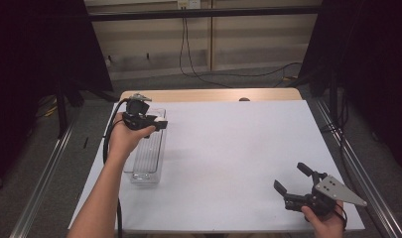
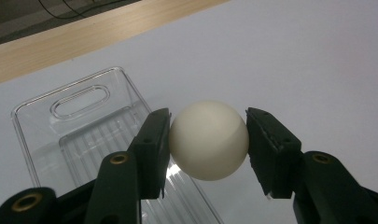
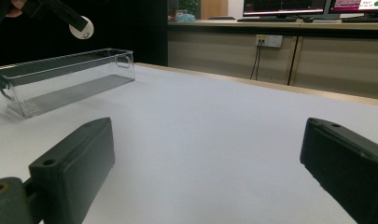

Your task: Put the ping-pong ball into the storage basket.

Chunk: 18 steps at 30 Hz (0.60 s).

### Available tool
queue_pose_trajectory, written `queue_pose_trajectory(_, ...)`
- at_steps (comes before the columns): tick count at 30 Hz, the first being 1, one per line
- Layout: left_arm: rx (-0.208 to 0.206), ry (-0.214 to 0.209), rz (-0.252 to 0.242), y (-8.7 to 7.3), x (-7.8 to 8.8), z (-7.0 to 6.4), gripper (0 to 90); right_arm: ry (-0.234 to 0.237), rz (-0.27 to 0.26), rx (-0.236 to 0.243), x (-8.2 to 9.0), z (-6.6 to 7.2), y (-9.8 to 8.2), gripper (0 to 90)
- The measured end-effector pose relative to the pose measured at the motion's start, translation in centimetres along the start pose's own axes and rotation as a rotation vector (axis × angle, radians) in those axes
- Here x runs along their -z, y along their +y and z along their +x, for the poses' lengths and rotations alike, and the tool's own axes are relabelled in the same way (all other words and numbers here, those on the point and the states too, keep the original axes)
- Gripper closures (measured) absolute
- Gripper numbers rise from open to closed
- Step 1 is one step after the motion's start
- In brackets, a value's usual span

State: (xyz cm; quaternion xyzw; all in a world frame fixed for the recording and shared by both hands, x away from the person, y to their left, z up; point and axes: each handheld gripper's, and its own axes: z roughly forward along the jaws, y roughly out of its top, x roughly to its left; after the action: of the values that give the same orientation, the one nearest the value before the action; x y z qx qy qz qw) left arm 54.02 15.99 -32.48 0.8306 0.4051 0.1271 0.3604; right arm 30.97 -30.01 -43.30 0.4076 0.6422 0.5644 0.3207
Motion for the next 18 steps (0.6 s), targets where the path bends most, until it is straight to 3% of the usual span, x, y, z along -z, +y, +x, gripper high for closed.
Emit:
queue_pose_trajectory(1, 0.025, 0.004, -0.016, -0.04, -0.07, -0.09, 51.2, 0.001, 0.000, 0.000, -0.01, -0.01, -0.01, 2.6)
queue_pose_trajectory(6, -0.003, -0.002, 0.015, -0.08, 0.14, 0.42, 51.2, 0.000, 0.001, 0.003, -0.01, 0.02, 0.00, 2.6)
queue_pose_trajectory(10, 0.019, 0.015, -0.009, -0.20, -0.02, 0.38, 51.2, -0.002, 0.002, 0.002, 0.00, 0.03, 0.00, 2.7)
queue_pose_trajectory(11, 0.001, 0.015, 0.006, -0.20, 0.07, 0.56, 51.2, 0.000, 0.001, 0.003, -0.01, 0.02, 0.00, 2.7)
queue_pose_trajectory(13, 0.007, 0.012, 0.005, -0.25, 0.04, 0.63, 51.2, 0.001, 0.000, 0.003, -0.01, 0.02, 0.01, 2.6)
queue_pose_trajectory(14, 0.024, 0.011, -0.001, -0.29, -0.01, 0.57, 51.2, 0.001, 0.000, 0.005, -0.01, 0.01, 0.01, 2.6)
queue_pose_trajectory(18, 0.010, 0.017, 0.007, -0.34, -0.01, 0.85, 51.2, 0.002, 0.001, 0.003, -0.01, 0.02, 0.01, 2.7)
